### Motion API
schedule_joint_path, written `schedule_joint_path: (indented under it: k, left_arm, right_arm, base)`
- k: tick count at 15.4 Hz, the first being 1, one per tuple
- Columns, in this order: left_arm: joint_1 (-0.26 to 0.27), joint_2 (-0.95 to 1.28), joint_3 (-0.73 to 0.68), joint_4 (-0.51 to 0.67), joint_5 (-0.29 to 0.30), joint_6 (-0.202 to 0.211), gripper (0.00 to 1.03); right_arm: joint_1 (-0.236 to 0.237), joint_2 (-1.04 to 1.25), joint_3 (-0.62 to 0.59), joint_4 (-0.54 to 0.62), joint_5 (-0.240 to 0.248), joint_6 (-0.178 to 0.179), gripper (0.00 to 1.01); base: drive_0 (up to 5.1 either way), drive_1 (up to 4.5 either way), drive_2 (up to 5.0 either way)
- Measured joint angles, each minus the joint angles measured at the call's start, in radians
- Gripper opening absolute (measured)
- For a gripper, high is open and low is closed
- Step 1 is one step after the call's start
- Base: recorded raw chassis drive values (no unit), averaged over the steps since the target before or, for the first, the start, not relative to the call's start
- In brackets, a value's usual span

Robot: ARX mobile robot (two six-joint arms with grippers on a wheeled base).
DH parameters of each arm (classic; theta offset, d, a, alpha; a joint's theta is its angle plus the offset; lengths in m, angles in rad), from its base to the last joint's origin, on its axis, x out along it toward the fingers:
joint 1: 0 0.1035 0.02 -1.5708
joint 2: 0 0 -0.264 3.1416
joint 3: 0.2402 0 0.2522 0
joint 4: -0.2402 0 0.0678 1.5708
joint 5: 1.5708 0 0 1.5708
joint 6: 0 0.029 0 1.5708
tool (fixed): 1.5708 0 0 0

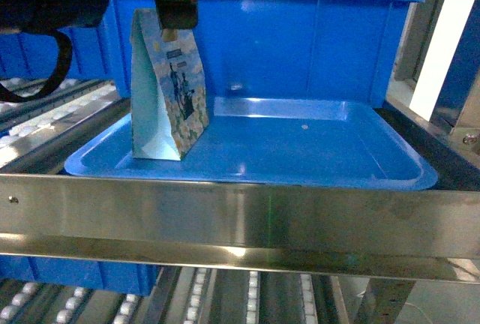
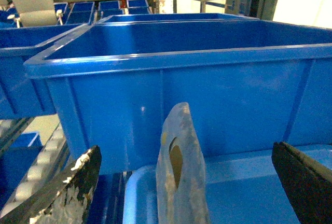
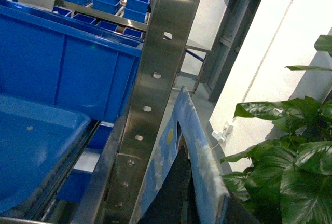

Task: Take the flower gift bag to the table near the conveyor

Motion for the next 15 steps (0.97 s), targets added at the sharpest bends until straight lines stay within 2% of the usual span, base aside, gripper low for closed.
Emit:
schedule_joint_path:
  k: [3,7,9,12,15]
  left_arm:
    - [-0.021,0.062,0.012,-0.016,-0.014,0.010,0.98]
    - [-0.024,0.067,0.043,-0.010,-0.020,0.006,0.98]
    - [-0.021,0.071,0.046,-0.051,-0.001,-0.017,0.98]
    - [-0.018,0.080,0.047,-0.032,-0.002,-0.024,0.98]
    - [-0.015,0.082,0.047,-0.030,-0.015,-0.029,0.53]
  right_arm:
    - [0.000,0.000,0.000,0.000,0.000,0.000,0.02]
    - [0.000,0.000,0.000,0.000,0.000,0.000,0.02]
    - [0.000,0.000,0.000,0.000,0.000,0.000,0.02]
    - [0.000,0.000,0.000,0.000,0.000,0.000,0.02]
    - [0.000,0.000,0.000,0.000,0.000,0.000,0.02]
  base:
    - [0.0,0.00,0.0]
    - [0.0,0.00,0.0]
    - [0.0,0.00,0.0]
    - [0.0,0.00,0.0]
    - [0.0,0.00,0.0]
